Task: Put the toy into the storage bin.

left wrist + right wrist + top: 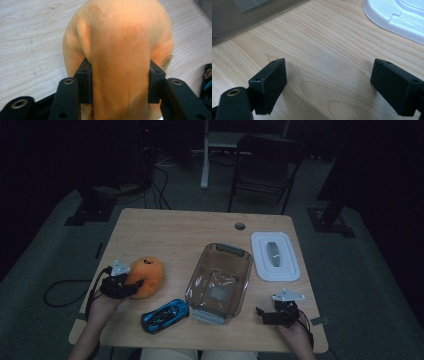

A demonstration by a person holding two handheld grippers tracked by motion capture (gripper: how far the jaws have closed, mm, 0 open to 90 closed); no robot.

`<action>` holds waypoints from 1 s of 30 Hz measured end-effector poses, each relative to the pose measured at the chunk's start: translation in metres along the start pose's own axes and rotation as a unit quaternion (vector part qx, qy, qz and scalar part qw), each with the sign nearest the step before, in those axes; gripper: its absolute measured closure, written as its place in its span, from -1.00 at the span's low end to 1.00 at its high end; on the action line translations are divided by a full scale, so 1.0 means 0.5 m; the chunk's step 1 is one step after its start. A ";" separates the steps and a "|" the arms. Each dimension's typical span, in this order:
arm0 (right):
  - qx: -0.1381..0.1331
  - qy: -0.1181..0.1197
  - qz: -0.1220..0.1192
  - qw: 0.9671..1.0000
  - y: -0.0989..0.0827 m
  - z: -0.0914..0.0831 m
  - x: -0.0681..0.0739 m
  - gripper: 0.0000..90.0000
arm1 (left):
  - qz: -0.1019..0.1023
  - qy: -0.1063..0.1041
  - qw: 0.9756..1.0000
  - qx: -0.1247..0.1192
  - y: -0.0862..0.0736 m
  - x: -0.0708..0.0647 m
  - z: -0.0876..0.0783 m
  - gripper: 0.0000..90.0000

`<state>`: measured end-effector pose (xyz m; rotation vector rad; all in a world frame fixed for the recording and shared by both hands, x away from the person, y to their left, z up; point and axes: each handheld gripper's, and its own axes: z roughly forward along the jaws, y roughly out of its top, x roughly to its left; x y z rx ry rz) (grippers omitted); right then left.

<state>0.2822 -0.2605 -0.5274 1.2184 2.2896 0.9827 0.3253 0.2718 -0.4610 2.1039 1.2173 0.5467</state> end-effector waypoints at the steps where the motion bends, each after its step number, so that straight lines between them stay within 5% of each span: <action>1: 0.000 0.000 0.000 1.000 0.000 0.000 0.000 -0.71 | 0.002 -0.002 1.000 0.004 0.002 0.000 -0.001 0.21; 30: 0.000 -0.002 0.002 1.000 0.000 0.000 0.000 -0.71 | 0.049 -0.050 0.997 -0.040 0.090 -0.035 -0.074 0.35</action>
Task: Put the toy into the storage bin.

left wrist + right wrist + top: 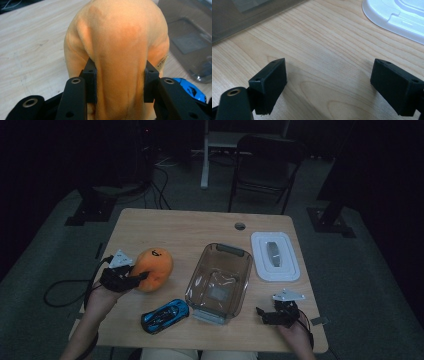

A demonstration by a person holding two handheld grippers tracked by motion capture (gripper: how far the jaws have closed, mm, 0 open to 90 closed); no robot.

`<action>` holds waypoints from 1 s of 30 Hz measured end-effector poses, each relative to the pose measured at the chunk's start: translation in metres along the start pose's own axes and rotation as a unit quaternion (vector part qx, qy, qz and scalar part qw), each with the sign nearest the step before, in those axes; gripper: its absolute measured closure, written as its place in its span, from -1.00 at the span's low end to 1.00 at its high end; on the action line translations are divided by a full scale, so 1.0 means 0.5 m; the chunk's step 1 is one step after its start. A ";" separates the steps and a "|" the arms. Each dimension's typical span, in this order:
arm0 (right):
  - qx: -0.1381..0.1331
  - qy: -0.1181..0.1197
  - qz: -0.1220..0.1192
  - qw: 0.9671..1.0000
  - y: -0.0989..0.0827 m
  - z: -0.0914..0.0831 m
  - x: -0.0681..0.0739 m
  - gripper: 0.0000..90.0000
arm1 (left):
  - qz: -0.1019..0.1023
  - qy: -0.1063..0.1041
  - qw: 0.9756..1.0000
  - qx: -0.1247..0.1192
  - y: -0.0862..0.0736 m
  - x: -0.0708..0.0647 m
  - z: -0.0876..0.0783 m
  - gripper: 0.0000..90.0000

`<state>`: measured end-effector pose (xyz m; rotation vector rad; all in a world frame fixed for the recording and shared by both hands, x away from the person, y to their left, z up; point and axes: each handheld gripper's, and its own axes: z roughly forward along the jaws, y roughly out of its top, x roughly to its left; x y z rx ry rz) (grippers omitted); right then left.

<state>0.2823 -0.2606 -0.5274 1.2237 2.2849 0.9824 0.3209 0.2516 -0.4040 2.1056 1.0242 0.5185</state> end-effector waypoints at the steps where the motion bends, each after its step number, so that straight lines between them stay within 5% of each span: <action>1: 0.000 0.000 0.000 1.000 0.000 0.000 0.000 -0.71 | 0.001 0.001 1.000 0.000 0.002 0.000 -0.001 0.35; 14: -0.001 0.000 0.000 1.000 0.000 0.000 0.000 -0.71 | 0.035 -0.014 0.999 -0.037 0.076 -0.009 -0.030 0.35; 19: 0.000 0.000 0.000 1.000 0.000 0.000 0.000 -0.71 | 0.062 -0.048 0.995 -0.057 0.101 -0.025 -0.038 0.35; 30: 0.000 0.000 0.000 1.000 0.000 0.000 0.000 -0.71 | 0.119 -0.075 0.988 -0.062 0.156 -0.080 -0.017 0.34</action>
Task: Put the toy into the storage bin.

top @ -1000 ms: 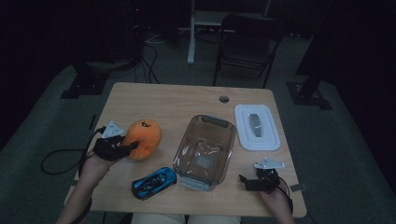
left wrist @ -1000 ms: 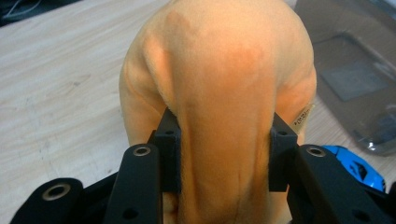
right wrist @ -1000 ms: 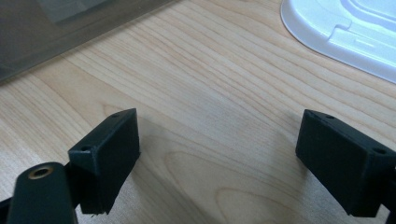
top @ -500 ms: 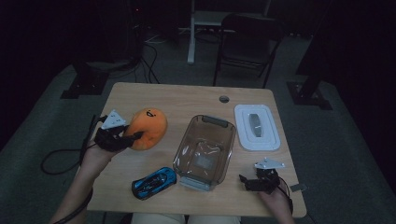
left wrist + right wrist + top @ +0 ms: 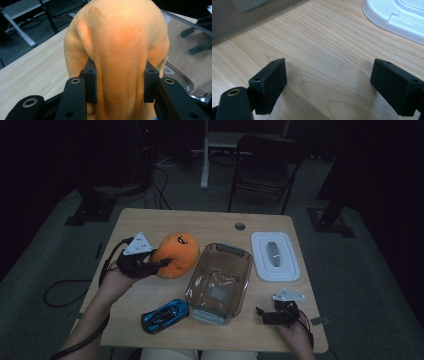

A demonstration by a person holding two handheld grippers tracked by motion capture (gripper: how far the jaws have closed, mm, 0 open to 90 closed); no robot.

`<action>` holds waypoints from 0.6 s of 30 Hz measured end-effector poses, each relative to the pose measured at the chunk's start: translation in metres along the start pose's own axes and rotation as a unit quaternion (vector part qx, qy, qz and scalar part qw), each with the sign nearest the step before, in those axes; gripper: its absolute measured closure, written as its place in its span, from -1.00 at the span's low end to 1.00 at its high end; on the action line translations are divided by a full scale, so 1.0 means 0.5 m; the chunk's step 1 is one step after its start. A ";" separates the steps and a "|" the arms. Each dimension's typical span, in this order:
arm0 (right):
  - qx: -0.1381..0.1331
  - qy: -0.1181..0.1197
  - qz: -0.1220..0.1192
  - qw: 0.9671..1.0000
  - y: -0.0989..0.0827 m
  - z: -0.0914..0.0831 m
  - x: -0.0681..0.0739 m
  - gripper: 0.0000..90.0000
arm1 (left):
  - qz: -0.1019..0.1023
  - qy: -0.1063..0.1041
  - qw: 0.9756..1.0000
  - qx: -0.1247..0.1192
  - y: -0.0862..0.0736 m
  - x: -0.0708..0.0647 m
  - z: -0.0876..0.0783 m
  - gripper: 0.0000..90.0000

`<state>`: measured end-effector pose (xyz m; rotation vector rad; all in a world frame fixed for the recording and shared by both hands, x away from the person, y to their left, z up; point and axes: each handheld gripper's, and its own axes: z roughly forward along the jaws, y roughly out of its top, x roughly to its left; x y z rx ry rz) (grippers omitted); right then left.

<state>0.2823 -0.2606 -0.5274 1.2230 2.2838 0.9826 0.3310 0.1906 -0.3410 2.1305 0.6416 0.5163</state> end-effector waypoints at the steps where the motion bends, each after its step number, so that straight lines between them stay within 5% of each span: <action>1: 0.000 0.000 0.000 1.000 0.000 0.000 0.000 -0.71 | 0.003 -0.005 1.000 0.001 0.005 -0.003 0.005 0.34; 18: 0.000 0.000 0.000 1.000 0.000 0.000 0.000 -0.71 | 0.061 -0.062 0.996 0.008 0.090 -0.043 0.090 0.34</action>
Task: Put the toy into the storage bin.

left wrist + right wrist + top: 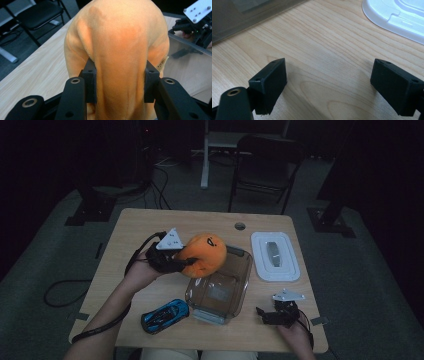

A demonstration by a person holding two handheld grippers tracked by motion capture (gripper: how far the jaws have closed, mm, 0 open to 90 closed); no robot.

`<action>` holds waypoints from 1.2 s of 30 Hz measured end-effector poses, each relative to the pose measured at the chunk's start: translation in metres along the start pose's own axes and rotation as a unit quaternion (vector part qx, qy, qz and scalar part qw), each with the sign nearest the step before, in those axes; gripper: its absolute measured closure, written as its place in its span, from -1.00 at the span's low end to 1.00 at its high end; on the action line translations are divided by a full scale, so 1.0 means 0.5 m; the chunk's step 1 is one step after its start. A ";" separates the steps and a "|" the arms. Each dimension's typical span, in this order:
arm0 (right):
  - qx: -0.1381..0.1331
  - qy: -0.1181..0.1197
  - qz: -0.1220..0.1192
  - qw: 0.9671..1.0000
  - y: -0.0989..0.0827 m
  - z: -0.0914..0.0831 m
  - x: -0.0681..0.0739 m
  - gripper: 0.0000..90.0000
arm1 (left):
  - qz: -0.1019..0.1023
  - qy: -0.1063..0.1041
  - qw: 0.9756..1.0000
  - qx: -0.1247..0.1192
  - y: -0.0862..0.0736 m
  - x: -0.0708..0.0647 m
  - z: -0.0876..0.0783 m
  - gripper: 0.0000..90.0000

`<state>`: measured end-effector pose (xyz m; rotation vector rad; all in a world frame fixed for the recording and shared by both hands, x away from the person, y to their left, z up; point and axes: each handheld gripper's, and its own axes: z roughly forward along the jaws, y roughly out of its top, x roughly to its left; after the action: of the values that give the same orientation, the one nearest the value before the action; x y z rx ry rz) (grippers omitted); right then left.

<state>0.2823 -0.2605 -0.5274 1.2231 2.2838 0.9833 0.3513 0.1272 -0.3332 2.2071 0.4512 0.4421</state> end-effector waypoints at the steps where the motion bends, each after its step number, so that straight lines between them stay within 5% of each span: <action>1: 0.000 0.000 0.000 1.000 0.000 0.000 0.000 -0.71 | 0.000 -0.003 1.000 0.000 0.004 0.001 0.006 0.34; 17: 0.000 0.000 0.000 1.000 0.000 0.000 0.000 -0.71 | 0.035 -0.050 0.998 0.026 0.036 -0.016 0.096 0.34; 36: 0.000 0.000 -0.001 1.000 0.000 0.000 0.000 -0.71 | 0.027 -0.072 0.995 0.068 0.035 -0.029 0.174 0.32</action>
<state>0.2823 -0.2607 -0.5274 1.2216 2.2839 0.9835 0.3811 0.0530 -0.3742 2.3683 0.3546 0.2860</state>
